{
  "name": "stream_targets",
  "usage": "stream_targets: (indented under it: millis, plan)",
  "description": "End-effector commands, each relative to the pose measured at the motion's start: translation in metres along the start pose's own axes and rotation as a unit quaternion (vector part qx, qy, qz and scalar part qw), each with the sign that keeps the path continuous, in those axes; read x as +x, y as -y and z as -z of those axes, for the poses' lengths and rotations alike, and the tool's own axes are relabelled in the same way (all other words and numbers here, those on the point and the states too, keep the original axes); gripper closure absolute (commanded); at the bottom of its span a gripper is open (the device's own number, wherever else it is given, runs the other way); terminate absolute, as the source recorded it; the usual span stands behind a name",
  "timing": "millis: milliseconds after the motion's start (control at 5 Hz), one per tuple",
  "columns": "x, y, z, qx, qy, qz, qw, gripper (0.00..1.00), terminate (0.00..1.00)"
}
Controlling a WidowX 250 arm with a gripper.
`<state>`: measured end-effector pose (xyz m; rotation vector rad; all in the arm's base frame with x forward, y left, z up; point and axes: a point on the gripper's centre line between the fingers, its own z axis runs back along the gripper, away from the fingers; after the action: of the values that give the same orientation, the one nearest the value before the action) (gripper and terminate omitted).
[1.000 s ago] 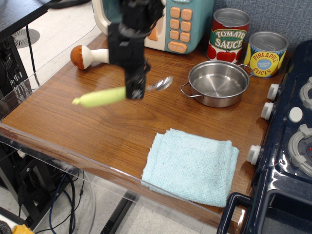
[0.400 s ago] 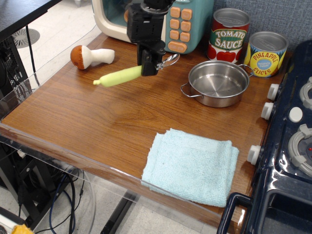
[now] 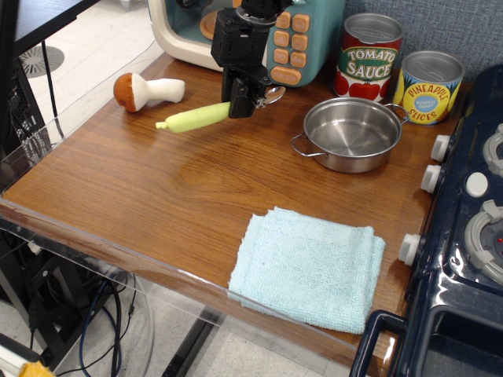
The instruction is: Place the ice cream scoop between the pot and mushroom
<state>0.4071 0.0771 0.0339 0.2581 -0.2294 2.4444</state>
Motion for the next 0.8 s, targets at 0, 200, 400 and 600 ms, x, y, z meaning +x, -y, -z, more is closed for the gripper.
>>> stream_targets:
  millis: [0, 200, 400, 600]
  plan:
    - [0.0034, 0.0206, -0.0097, -0.021, -0.001, 0.006, 0.9998, 1.00, 0.00]
    - [0.0002, 0.0168, -0.0064, -0.018, 0.005, 0.015, 0.9997, 1.00, 0.00]
    - [0.0051, 0.0154, -0.0110, -0.023, 0.010, -0.022, 0.9995, 0.00, 0.00]
    - [0.0037, 0.0135, -0.0149, -0.027, 0.013, -0.015, 0.9994, 0.00, 0.00]
